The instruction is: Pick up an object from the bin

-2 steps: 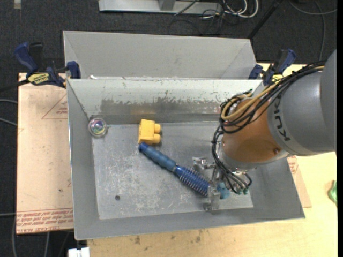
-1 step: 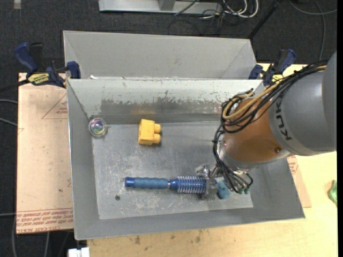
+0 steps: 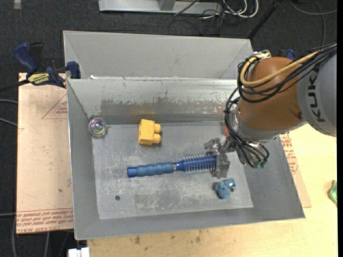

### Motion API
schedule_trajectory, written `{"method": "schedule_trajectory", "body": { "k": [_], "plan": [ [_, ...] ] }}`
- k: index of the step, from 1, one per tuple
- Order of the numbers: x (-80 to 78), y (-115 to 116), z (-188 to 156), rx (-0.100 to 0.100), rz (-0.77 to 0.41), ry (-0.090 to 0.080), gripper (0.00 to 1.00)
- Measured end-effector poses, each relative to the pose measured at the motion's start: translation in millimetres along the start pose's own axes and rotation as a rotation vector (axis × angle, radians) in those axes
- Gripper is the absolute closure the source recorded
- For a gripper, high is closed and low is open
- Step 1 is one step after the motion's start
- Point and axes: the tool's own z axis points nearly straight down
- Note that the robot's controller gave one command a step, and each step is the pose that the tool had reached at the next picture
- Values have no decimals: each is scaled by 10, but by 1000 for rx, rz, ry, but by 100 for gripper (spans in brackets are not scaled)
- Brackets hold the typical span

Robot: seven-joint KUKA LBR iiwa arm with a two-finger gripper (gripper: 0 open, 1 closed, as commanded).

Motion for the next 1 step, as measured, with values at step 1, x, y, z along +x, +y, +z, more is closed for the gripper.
{"method": "schedule_trajectory", "body": {
  "k": [1],
  "plan": [
    [-204, -233, -689, 0, -385, 1, 100]
  ]
}}
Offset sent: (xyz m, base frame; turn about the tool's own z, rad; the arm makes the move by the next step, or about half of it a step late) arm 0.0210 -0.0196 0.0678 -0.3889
